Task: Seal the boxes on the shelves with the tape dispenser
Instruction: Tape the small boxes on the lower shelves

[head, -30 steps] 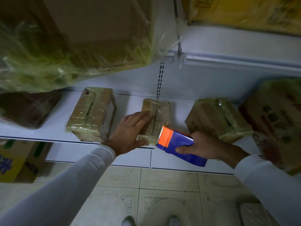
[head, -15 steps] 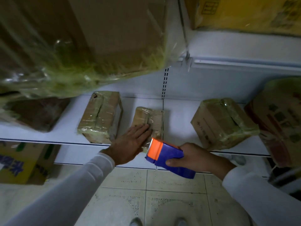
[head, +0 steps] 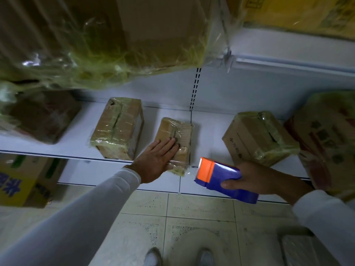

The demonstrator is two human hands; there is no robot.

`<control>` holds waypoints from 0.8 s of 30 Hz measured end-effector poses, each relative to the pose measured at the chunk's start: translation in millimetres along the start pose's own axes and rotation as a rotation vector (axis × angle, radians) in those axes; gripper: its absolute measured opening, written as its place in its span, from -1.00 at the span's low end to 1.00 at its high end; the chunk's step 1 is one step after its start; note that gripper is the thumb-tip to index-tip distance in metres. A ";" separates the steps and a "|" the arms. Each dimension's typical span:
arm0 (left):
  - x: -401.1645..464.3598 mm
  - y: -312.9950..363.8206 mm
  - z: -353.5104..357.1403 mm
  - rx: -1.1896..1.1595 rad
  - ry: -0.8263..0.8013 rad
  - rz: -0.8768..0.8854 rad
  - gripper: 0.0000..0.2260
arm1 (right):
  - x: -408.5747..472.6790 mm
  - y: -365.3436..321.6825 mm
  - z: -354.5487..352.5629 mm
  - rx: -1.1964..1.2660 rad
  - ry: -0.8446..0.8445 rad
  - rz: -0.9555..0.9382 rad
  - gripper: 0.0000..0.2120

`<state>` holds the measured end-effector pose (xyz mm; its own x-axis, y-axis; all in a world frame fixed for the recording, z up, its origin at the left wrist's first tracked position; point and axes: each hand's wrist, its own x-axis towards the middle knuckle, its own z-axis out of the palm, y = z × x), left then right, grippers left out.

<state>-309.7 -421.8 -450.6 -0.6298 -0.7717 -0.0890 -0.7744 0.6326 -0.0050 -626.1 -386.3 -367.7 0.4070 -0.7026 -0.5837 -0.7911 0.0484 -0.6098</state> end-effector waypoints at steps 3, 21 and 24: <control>0.2 1.5 0.2 -0.035 -0.022 -0.014 -0.36 | -7.6 9.4 1.6 -0.028 0.034 0.045 -0.64; 11.1 40.4 -10.9 -0.146 0.058 -0.318 -0.17 | 19.9 20.1 62.1 -0.348 0.352 0.308 -0.57; 22.4 67.4 -8.7 -0.129 0.044 -0.474 -0.16 | 16.9 14.2 55.8 -0.274 0.385 0.267 -0.57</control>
<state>-376.5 -397.1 -444.3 -0.2057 -0.9765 -0.0645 -0.9758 0.1997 0.0885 -605.0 -357.9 -416.1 0.0192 -0.9029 -0.4294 -0.9552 0.1104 -0.2747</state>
